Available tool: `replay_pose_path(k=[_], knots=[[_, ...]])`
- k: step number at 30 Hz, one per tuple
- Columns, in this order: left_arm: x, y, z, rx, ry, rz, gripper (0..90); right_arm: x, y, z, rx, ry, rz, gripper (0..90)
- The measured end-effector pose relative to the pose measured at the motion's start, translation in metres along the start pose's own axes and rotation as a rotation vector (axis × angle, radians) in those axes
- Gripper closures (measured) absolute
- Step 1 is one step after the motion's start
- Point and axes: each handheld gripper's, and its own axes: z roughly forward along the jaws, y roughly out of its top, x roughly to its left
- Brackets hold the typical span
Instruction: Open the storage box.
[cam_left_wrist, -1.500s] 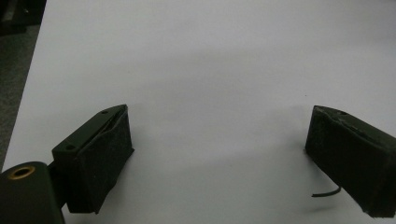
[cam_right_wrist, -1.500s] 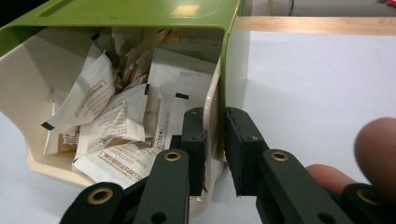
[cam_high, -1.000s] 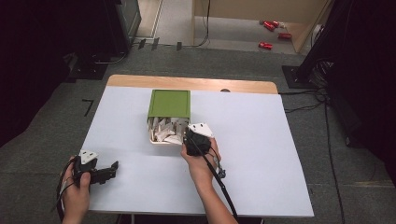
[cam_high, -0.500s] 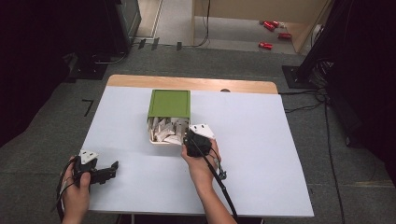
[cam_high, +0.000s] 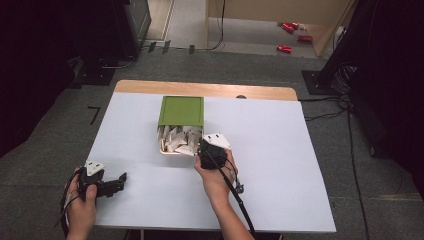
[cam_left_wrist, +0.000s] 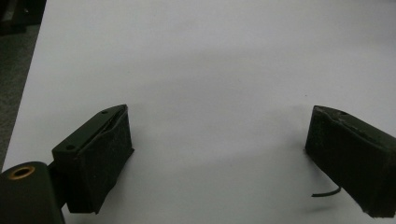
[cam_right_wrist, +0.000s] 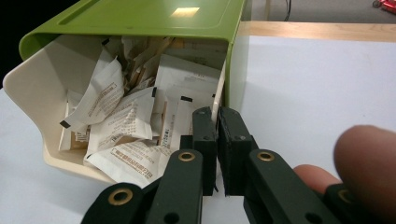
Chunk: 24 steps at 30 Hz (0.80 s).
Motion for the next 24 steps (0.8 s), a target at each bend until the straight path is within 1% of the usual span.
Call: replay_pose_path(k=[5, 14, 16, 17, 22, 24], knots=[[0.000, 0.000, 0.000, 0.000, 0.000, 0.000, 7.7, 0.000, -0.002, -0.005, 0.000, 0.005, 0.013, 88.1], [0.000, 0.000, 0.000, 0.000, 0.000, 0.001, 7.7, 0.003, -0.008, -0.015, -0.008, 0.010, 0.019, 88.4], [0.000, 0.000, 0.000, 0.000, 0.000, 0.001, 7.7, 0.002, -0.012, -0.021, -0.013, 0.016, 0.039, 88.6], [0.000, 0.000, 0.000, 0.001, 0.000, 0.001, 7.7, 0.003, -0.014, -0.022, -0.014, 0.016, 0.036, 88.6], [0.000, 0.000, 0.000, 0.001, 0.000, 0.002, 7.7, 0.007, -0.021, -0.029, -0.023, 0.009, 0.053, 88.8], [0.000, 0.000, 0.000, 0.001, 0.000, 0.002, 7.7, 0.009, -0.025, -0.034, -0.028, 0.003, 0.059, 88.8]])
